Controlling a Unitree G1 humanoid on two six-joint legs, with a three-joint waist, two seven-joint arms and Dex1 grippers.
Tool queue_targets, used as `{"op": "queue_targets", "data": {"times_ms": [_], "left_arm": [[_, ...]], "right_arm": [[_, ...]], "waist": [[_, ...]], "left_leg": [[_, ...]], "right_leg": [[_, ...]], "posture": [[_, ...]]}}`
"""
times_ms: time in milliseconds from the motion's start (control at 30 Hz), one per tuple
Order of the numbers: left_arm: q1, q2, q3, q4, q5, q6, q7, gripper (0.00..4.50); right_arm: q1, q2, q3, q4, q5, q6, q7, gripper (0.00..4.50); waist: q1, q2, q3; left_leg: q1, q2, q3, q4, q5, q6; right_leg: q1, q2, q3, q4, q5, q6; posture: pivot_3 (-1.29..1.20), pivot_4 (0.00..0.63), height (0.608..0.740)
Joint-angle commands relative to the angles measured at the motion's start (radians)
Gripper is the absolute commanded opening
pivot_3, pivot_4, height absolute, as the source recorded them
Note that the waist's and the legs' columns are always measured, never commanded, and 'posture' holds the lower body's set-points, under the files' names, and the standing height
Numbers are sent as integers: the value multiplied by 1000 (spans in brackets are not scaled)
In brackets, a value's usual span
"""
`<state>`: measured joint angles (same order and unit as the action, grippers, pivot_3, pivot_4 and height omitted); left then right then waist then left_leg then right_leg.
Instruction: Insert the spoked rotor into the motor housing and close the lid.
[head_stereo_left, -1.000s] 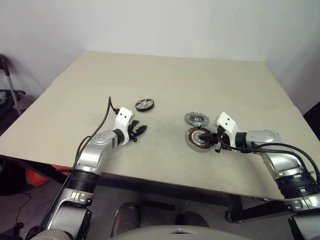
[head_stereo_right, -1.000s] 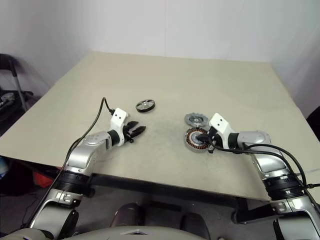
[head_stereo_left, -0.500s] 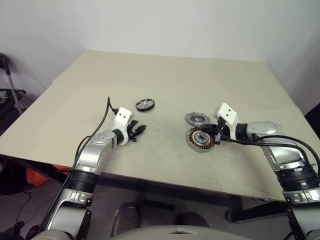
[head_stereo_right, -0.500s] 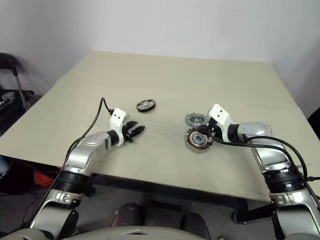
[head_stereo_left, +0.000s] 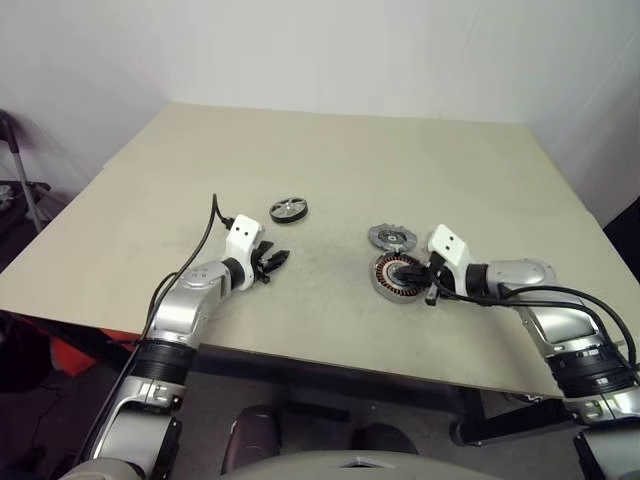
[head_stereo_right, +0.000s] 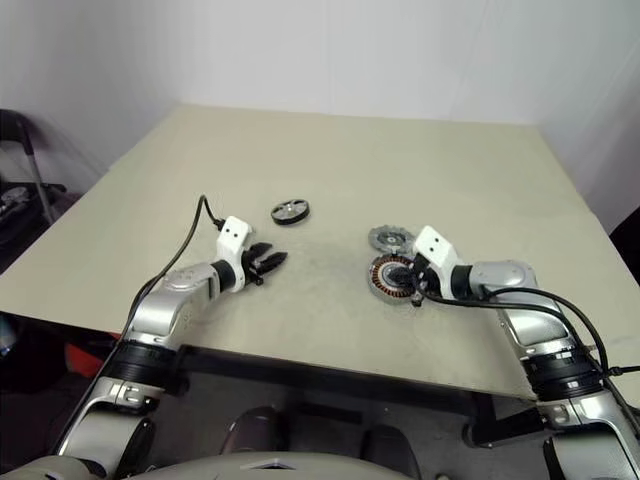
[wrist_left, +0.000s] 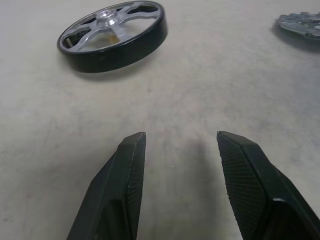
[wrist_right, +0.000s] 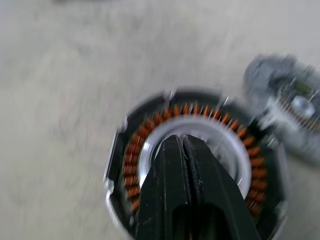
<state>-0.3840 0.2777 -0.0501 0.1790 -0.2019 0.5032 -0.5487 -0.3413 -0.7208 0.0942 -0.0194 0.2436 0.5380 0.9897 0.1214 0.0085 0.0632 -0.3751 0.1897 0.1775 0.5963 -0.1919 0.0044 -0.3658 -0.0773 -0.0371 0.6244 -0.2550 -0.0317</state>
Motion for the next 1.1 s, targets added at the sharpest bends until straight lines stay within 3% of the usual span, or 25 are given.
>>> {"op": "queue_targets", "data": {"times_ms": [33,567,900,1100], "left_arm": [[-20,-3,23,-9,-14,-4,9,2389],[-18,3,31,-8,-9,-2,21,2389],[-35,2,53,27,-11,-16,31,2389],[-69,-61,185,110,-86,47,144,2389]], "right_arm": [[-44,-13,-51,-43,35,7,6,32],[10,-15,15,69,-72,-48,-20,32],[-66,-18,-41,19,-14,-18,-4,32],[-111,6,-74,-13,31,5,-19,32]], "waist": [[1,0,0],[1,0,0],[1,0,0],[2,0,0]], "left_leg": [[-1,0,0,0,0,0],[-3,0,0,0,0,0],[-2,0,0,0,0,0],[-3,0,0,0,0,0]], "right_leg": [[0,0,0,0,0,0],[-2,0,0,0,0,0],[-2,0,0,0,0,0],[-2,0,0,0,0,0]], "posture": [[0,0,740],[0,0,740],[0,0,740],[0,0,740]]}}
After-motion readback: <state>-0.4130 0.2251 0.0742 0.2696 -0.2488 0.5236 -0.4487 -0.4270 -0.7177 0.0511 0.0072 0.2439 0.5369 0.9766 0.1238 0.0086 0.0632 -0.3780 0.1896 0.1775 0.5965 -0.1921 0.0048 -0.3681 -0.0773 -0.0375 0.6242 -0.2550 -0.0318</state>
